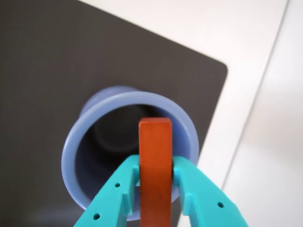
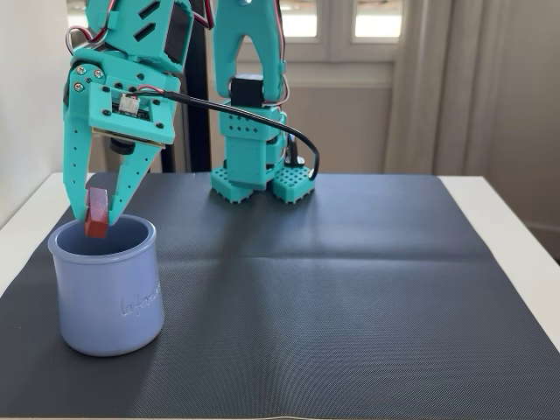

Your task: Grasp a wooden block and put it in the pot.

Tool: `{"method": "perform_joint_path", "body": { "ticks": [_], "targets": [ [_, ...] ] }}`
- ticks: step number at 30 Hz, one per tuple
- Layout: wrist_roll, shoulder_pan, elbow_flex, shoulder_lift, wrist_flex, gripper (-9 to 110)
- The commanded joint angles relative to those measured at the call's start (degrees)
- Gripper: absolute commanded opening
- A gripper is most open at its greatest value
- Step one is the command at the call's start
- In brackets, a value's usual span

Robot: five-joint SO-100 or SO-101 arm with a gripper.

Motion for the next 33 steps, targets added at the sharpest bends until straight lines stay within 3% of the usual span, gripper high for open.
{"method": "perform_joint_path", "body": {
  "ticks": [1,5,8,12,16,24,33],
  "targets": [
    [-0.2,0.0,-0.3,3.2,0.2,13],
    [0.2,-0.1,-0.3,3.2,0.2,0],
    [-1.7,-0.3,-0.3,3.3,0.2,0],
    [-9.2,-1.0,-0.2,5.6,0.2,0],
    [-22.9,-2.7,4.0,14.1,-0.4,0],
    [-48.4,-8.5,26.4,40.2,-4.5,0],
    [-52.9,-11.7,51.9,67.2,-4.5,0]
  ]
}}
